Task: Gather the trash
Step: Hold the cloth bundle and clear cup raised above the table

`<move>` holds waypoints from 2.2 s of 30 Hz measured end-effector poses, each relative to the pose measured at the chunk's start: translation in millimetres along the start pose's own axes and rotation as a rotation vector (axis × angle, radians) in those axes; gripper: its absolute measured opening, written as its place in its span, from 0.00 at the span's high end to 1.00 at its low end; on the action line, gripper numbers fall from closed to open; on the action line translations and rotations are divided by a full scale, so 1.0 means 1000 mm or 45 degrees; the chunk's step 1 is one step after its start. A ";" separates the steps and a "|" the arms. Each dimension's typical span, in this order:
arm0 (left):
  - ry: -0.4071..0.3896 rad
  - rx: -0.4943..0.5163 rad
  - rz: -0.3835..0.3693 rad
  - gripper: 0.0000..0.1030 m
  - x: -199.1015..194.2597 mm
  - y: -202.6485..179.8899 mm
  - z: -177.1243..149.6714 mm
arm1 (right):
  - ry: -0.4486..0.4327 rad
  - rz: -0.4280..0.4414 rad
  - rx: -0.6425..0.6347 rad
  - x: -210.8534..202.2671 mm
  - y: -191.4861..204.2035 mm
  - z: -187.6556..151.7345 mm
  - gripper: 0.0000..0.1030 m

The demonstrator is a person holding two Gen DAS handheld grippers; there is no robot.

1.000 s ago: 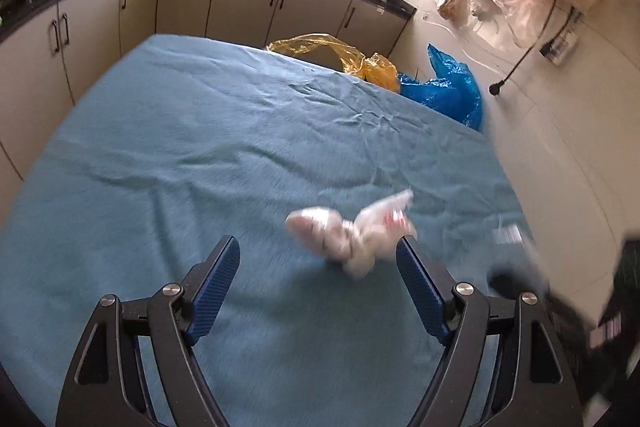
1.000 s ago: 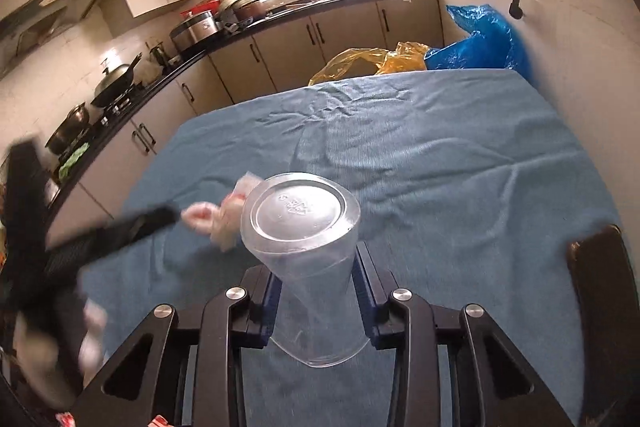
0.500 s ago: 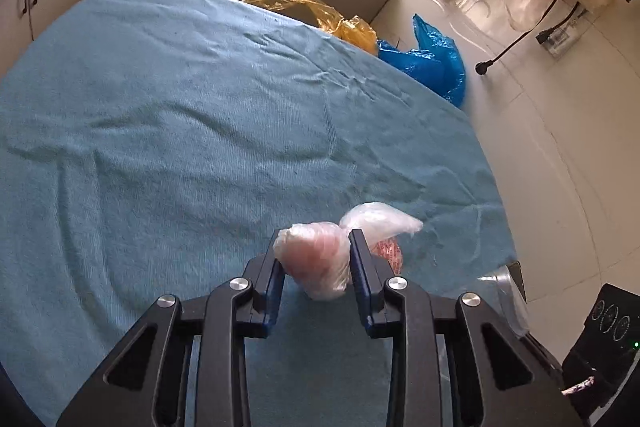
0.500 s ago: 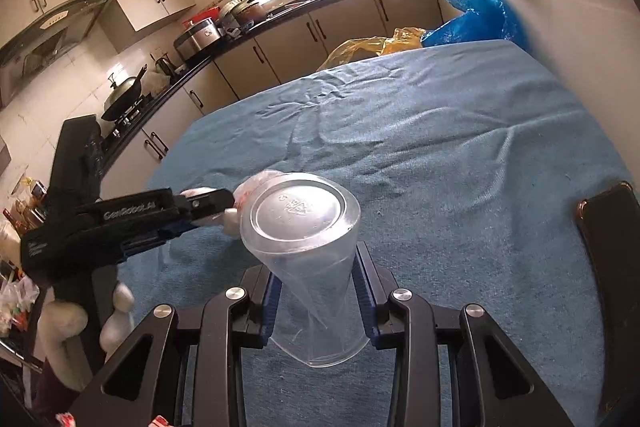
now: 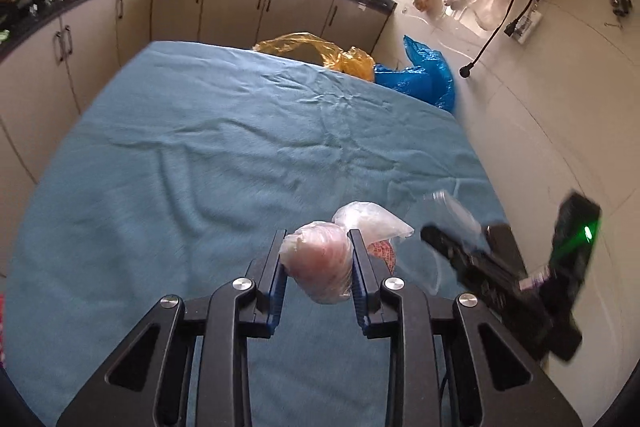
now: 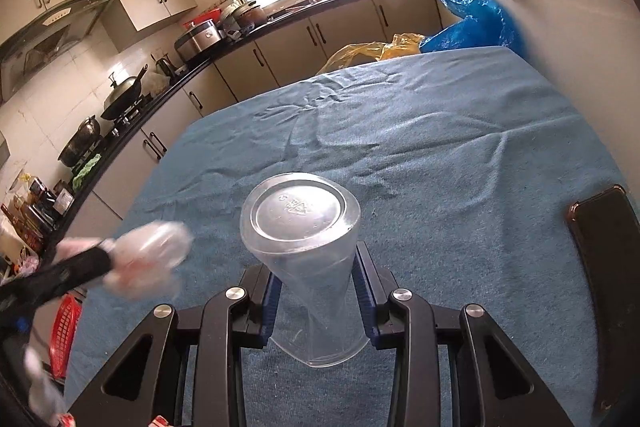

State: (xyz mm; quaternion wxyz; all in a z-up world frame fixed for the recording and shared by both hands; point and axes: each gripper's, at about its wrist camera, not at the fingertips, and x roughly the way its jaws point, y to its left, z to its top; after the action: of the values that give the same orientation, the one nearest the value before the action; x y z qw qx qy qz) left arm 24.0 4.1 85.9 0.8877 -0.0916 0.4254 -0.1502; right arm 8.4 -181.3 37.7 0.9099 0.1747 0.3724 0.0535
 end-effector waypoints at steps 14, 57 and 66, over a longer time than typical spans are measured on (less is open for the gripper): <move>-0.117 -0.019 0.242 0.73 -0.083 0.043 -0.074 | -0.008 -0.071 -0.128 -0.035 0.045 -0.020 0.65; -0.281 -0.127 0.403 0.73 -0.158 0.096 -0.147 | 0.080 -0.087 -0.368 -0.092 0.159 -0.142 0.63; -0.246 -0.115 0.381 0.73 -0.148 0.095 -0.147 | 0.058 -0.107 -0.383 -0.093 0.158 -0.143 0.63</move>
State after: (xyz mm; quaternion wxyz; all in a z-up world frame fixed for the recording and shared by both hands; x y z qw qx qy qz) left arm -160.6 138.5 74.7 0.9319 -0.0812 0.3534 0.0125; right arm -152.3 -15.3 61.0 0.9186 0.0193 0.3877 0.0745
